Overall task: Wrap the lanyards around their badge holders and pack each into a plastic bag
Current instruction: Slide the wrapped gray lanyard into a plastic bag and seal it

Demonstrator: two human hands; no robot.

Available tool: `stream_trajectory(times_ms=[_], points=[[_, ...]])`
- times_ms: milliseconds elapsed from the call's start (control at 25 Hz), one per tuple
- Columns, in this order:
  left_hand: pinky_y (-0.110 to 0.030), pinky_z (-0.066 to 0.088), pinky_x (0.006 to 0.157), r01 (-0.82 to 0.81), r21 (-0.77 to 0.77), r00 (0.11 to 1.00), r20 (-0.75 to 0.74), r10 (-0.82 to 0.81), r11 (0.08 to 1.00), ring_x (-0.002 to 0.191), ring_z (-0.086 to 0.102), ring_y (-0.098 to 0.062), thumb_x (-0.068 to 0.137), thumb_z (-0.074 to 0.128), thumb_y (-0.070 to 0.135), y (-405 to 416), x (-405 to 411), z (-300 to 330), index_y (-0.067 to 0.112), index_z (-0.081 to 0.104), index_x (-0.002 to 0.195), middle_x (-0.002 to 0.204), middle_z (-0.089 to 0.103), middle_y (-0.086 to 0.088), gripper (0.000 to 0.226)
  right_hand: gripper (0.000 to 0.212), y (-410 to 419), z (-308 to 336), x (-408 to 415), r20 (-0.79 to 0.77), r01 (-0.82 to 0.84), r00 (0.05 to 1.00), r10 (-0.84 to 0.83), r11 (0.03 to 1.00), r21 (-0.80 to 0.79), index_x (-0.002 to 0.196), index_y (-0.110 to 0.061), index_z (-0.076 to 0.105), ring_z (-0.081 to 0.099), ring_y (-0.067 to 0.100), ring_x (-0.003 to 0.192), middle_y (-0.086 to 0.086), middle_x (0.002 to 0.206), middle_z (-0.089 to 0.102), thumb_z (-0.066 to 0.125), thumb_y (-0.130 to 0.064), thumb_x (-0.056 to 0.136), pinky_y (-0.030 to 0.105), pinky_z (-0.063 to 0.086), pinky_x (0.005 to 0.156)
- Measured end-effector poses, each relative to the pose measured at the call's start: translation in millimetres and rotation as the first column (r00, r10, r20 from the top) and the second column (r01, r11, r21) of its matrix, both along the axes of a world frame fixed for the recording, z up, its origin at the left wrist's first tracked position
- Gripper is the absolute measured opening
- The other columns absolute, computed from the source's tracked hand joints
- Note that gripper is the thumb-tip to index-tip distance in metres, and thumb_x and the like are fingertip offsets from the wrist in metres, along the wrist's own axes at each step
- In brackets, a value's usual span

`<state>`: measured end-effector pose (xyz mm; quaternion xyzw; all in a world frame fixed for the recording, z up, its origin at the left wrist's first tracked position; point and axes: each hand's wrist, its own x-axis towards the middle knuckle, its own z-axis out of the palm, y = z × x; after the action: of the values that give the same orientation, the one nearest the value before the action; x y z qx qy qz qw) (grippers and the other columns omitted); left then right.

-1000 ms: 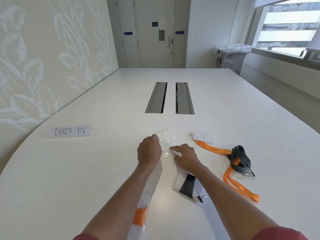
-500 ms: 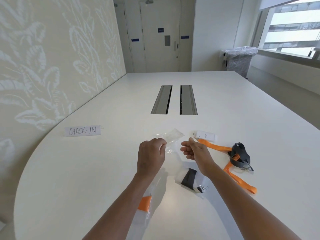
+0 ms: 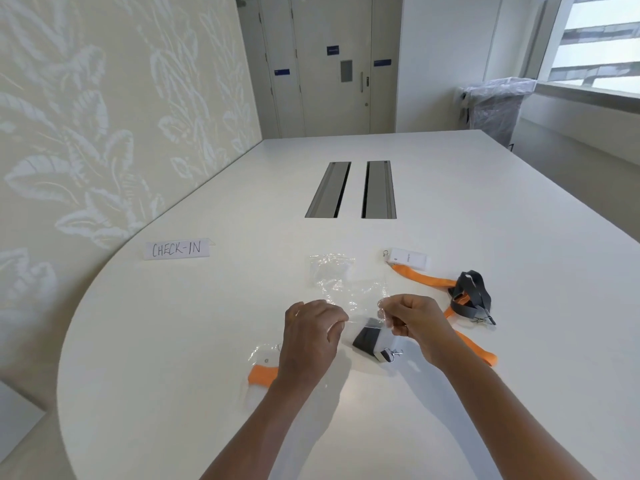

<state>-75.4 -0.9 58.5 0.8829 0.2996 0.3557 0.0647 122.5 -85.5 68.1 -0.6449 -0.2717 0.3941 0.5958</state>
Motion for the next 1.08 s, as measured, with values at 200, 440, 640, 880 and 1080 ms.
stream_trajectory(times_ms=[200,440,640,880,1080], points=[[-0.027,0.038,0.101,-0.113,-0.069,0.989,0.092,0.119,0.991,0.118,0.057,-0.014,0.083,0.070,0.005,-33.3,5.8,-6.7,0.023,0.068,0.117,0.115,0.068,0.011,0.038,0.013,-14.1,-9.2,-5.5,0.118,0.053,0.992,-0.051,0.999,-0.010,0.081,-0.012,0.076,0.062,0.013,0.061,0.008,0.071,0.074,0.071,-0.016,0.092,0.024,0.050,0.054],[-0.031,0.036,0.076,-0.277,-0.010,0.947,0.165,0.274,0.961,0.100,0.052,-0.018,0.083,0.072,0.016,-71.3,28.7,5.2,0.030,0.069,0.101,0.102,0.063,0.013,0.023,0.014,-25.6,-16.7,-17.4,0.250,0.099,0.961,-0.118,0.991,0.086,0.078,-0.022,0.074,0.062,0.007,0.056,0.000,0.067,0.073,0.070,-0.016,0.089,0.020,0.049,0.050],[-0.033,0.030,0.074,-0.348,0.034,0.931,0.133,0.341,0.937,0.097,0.049,-0.016,0.085,0.068,0.024,-85.1,37.5,1.6,0.035,0.068,0.091,0.093,0.064,0.017,0.012,0.012,-31.0,-20.7,-22.2,0.263,0.135,0.951,-0.163,0.984,0.120,0.076,-0.024,0.075,0.061,0.009,0.056,-0.001,0.065,0.072,0.074,-0.025,0.087,0.029,0.052,0.055],[-0.012,0.047,0.065,-0.069,-0.390,0.931,0.305,0.199,0.918,0.072,0.064,-0.003,0.094,0.067,0.027,-78.1,48.6,11.8,0.030,0.071,0.099,0.090,0.071,0.018,0.007,0.014,-33.1,-12.5,-23.1,0.247,0.053,0.965,-0.084,0.990,0.132,0.074,-0.023,0.074,0.065,0.012,0.059,0.000,0.067,0.072,0.076,-0.022,0.088,0.024,0.053,0.051],[-0.007,0.047,0.063,-0.016,-0.465,0.923,0.334,0.192,0.885,0.075,0.068,0.006,0.095,0.066,0.031,-74.7,54.1,17.9,0.026,0.076,0.101,0.082,0.073,0.023,0.012,0.016,-35.4,-4.2,-20.2,0.168,-0.041,0.986,0.005,0.977,0.210,0.086,-0.018,0.074,0.070,0.016,0.066,0.005,0.073,0.074,0.064,-0.019,0.098,0.023,0.055,0.055]])
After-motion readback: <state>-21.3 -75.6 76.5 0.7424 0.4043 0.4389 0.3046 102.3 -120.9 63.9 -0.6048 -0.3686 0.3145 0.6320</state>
